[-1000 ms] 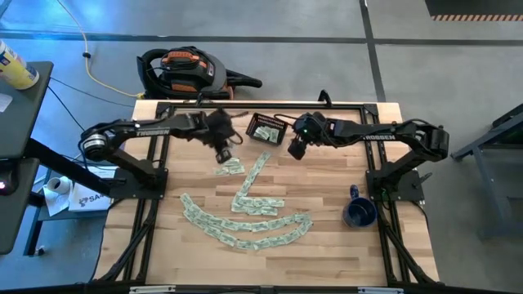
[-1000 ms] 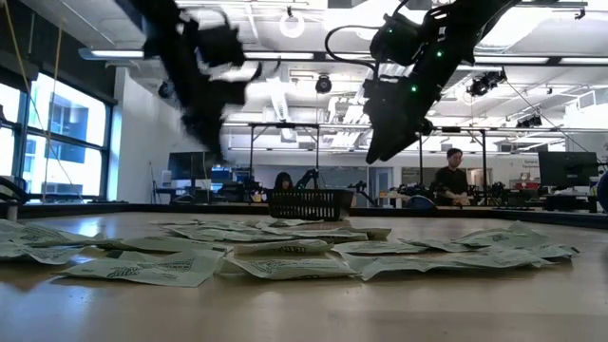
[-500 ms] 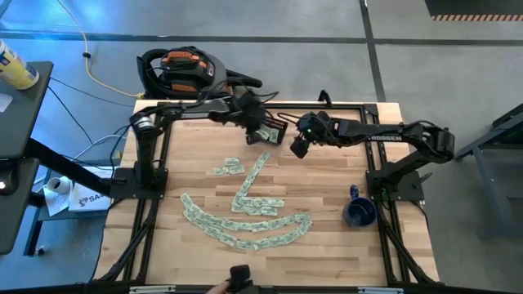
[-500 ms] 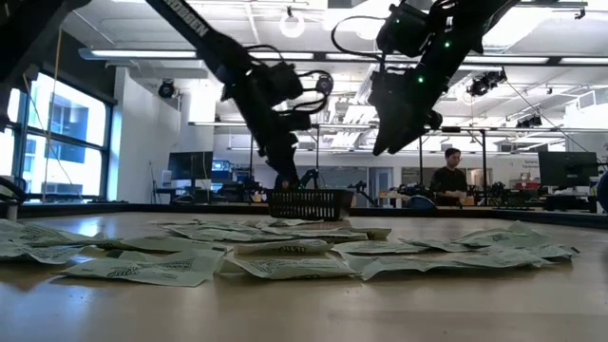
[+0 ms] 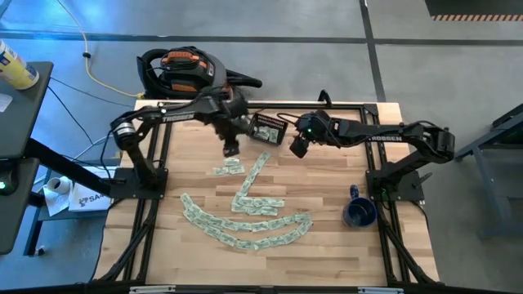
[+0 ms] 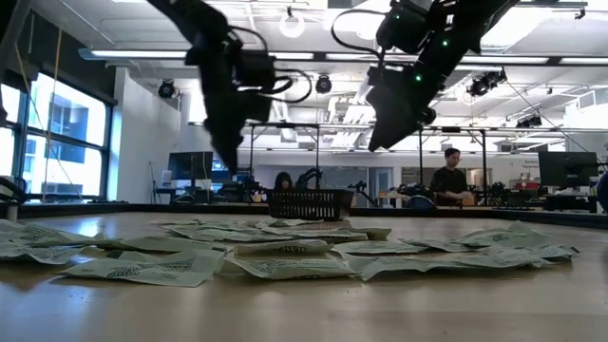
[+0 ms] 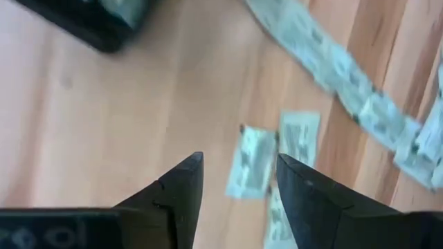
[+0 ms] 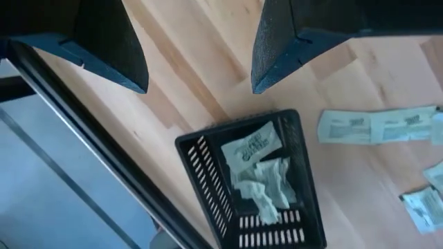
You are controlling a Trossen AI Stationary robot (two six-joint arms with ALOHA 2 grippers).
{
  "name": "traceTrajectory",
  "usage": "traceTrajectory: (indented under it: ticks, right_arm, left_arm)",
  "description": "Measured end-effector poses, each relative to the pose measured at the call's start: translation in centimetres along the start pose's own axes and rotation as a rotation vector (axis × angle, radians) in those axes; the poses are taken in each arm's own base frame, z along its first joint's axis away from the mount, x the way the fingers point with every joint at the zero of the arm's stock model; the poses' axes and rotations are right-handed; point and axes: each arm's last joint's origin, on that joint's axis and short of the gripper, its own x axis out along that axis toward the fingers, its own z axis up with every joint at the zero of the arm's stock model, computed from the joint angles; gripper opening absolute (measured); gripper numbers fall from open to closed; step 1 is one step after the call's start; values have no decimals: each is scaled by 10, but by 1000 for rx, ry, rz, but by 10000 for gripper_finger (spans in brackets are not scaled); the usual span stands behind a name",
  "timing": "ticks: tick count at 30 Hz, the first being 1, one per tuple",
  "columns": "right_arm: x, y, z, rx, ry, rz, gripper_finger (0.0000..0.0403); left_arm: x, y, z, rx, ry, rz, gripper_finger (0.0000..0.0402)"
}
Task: Pick and place Stevia / Truvia into bins
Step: Put the stevia packet into the black bin
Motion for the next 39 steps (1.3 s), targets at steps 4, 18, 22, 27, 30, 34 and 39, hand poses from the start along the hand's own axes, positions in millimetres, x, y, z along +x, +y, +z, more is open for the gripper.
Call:
traceTrajectory:
  ticks: [4, 18, 22, 27, 30, 34, 39]
  right_arm:
    - [0, 0, 1, 4, -3, 18, 245]
    - [0, 1, -3, -1, 33, 39, 245]
    - [0, 1, -3, -1, 33, 38, 245]
    - [0, 1, -3, -1, 32, 37, 245]
    - [0, 1, -3, -1, 33, 37, 245]
    - [0, 0, -3, -1, 31, 29, 245]
    - [0, -1, -3, 22, 24, -15, 245]
  left_arm:
    - [29, -12, -19, 22, -3, -14, 218]
    - [71, -23, -47, 57, -43, 128, 208]
    - [73, -19, -51, 41, -56, 134, 156]
    - [71, -18, -46, 46, -70, 166, 55]
    - [62, -18, -35, 40, -58, 179, 28]
    - [26, -16, 4, 89, -196, 259, 45]
    - [-9, 0, 46, 236, -398, 359, 34]
